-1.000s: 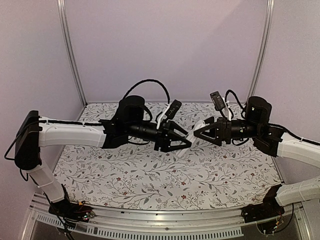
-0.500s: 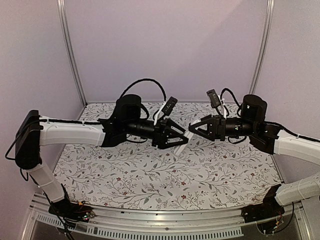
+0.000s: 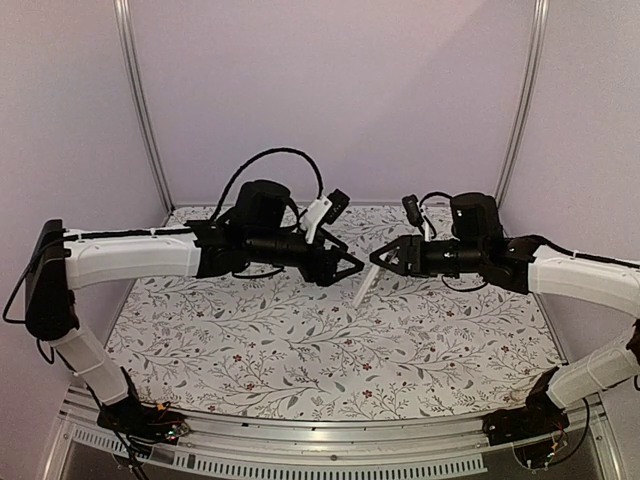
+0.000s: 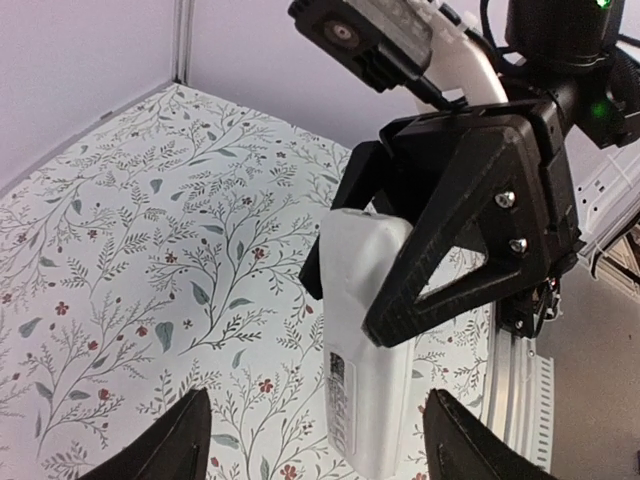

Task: Load the batteries into the remote control
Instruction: Pass from the right arm to the left

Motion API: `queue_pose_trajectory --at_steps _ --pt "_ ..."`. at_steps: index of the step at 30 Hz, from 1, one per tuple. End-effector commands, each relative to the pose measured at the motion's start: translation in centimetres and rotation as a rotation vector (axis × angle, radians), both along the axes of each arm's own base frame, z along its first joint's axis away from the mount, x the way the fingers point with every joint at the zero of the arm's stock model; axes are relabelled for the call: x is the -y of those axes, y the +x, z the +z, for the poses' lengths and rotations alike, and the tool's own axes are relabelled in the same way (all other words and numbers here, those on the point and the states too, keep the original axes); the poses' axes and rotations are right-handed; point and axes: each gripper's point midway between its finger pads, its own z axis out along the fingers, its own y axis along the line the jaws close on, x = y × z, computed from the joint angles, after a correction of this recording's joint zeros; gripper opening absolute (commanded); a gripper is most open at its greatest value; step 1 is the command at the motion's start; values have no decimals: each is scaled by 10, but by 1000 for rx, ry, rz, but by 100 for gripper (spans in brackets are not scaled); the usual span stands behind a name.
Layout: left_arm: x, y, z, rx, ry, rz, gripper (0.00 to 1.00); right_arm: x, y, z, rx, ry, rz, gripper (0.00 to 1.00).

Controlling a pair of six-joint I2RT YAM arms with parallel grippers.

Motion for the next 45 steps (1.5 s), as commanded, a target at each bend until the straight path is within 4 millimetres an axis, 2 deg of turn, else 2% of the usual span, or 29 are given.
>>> queue_pose_trajectory --at_steps 1,5,10,19,24,30,34,37,40,45 --pt "11 -9 -47 34 221 -3 72 7 24 -20 -95 -68 -141 19" --pt "28 -11 -56 55 256 -12 72 5 27 -29 -133 -85 -151 19" --pt "36 6 -70 67 339 51 68 2 27 -40 -174 -98 -146 20" --pt "39 21 -92 50 401 114 50 -1 30 -45 -214 -93 -162 20" --pt "43 16 -96 19 393 94 37 -5 30 -46 -229 -83 -153 24" --pt "36 16 -97 -45 354 100 25 -3 30 -45 -236 -76 -151 37" --pt "19 24 -96 -123 300 146 22 4 36 -45 -246 -72 -169 69" --pt "2 30 -97 -219 222 170 22 18 39 -48 -253 -77 -198 83" --pt "-14 36 -106 -331 160 199 22 33 40 -53 -252 -85 -225 90" --pt "-34 49 -131 -492 89 244 24 47 37 -60 -258 -92 -230 93"
